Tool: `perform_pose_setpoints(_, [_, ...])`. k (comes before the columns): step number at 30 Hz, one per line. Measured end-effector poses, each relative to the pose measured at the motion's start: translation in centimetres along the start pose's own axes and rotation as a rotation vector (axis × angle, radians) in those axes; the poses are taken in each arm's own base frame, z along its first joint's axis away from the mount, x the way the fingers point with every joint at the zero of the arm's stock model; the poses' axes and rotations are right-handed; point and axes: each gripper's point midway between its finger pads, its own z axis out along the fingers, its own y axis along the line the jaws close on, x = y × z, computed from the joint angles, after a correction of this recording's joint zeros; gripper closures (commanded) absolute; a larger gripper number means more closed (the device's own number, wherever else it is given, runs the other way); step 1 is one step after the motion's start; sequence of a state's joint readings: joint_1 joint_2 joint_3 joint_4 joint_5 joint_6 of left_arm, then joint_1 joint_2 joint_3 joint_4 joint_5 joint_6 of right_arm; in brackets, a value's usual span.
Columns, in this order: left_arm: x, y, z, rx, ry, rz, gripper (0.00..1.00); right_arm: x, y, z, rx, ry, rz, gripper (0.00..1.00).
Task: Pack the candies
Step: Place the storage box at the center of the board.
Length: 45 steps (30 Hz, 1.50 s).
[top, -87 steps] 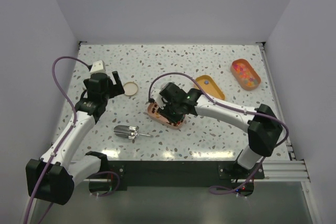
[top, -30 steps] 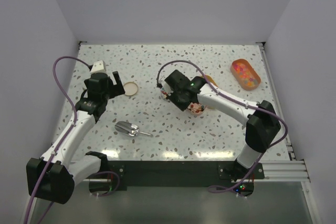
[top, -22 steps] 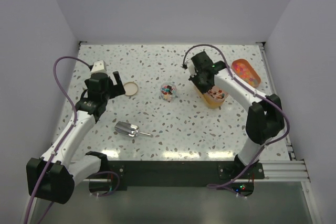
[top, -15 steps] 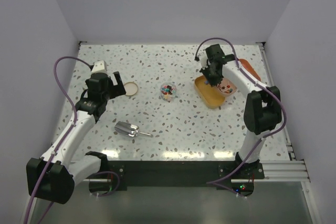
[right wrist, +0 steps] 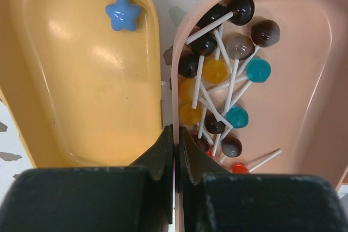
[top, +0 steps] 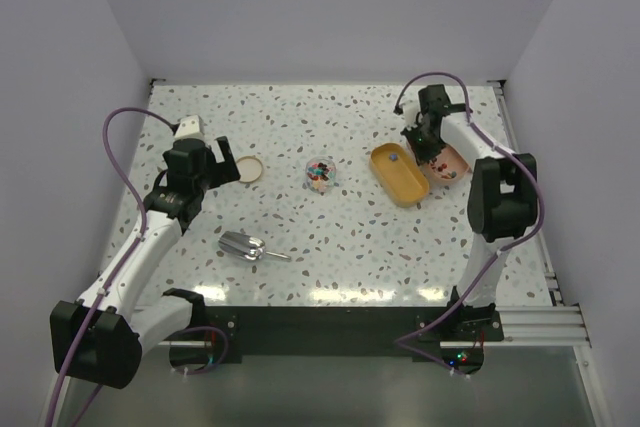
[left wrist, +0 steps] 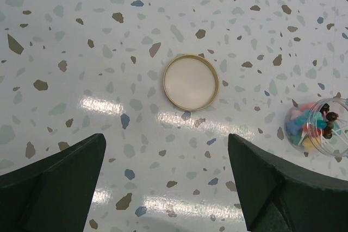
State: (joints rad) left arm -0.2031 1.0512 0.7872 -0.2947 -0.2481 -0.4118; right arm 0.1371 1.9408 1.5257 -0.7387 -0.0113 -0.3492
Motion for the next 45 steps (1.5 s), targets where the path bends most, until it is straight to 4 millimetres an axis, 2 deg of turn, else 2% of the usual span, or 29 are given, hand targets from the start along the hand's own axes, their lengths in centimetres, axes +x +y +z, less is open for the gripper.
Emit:
perform_pose_setpoints(14, [0.1, 0.0, 0.1, 0.0, 0.006, 0.001, 0.01, 1.3, -0.3, 3.0, -0.02, 0.055, 0.007, 1.0])
perform_pose_setpoints(17, [0.1, 0.0, 0.1, 0.0, 0.006, 0.002, 0.01, 1.4, -0.5, 3.1, -0.019, 0.055, 0.01, 0.94])
perform_pose_setpoints(21, [0.1, 0.0, 0.1, 0.0, 0.006, 0.002, 0.01, 1.3, -0.5, 3.1, -0.018, 0.053, 0.011, 0.91])
perform_pose_setpoints(24, [0.2, -0.1, 0.1, 0.003, 0.007, 0.002, 0.01, 1.3, -0.5, 3.2, -0.018, 0.052, 0.013, 0.83])
perform_pose_setpoints(25, [0.2, -0.1, 0.1, 0.005, 0.008, 0.002, 0.01, 1.3, -0.5, 3.2, -0.017, 0.052, 0.016, 0.77])
perform_pose_setpoints(31, [0.4, -0.2, 0.2, 0.012, 0.017, 0.003, 0.01, 0.7, -0.7, 2.8, -0.007, 0.029, 0.022, 0.75])
perform_pose_setpoints(33, [0.5, -0.3, 0.3, 0.012, 0.021, 0.005, 0.01, 0.4, -0.8, 2.5, -0.002, 0.017, 0.034, 0.71])
perform_pose_setpoints(36, [0.8, -0.4, 0.5, 0.018, 0.033, 0.008, 0.01, -0.1, -1.1, 1.3, 0.018, -0.01, 0.054, 0.65])
perform_pose_setpoints(39, [1.4, -0.6, 0.9, 0.028, 0.058, 0.014, 0.01, -1.3, -1.7, -1.1, 0.056, -0.063, 0.088, 0.6])
perform_pose_setpoints(43, [2.9, -0.8, 2.0, 0.033, 0.115, 0.024, 0.01, -3.5, -2.0, -6.4, 0.092, -0.198, 0.178, 0.49])
perform_pose_setpoints(44, [3.4, -0.8, 2.4, 0.029, 0.135, 0.028, 0.04, -4.0, -2.0, -8.0, 0.096, -0.242, 0.207, 0.42])
perform_pose_setpoints(45, [4.3, -0.7, 2.9, 0.024, 0.167, 0.034, 0.04, -4.6, -1.9, -10.7, 0.103, -0.316, 0.248, 0.39])
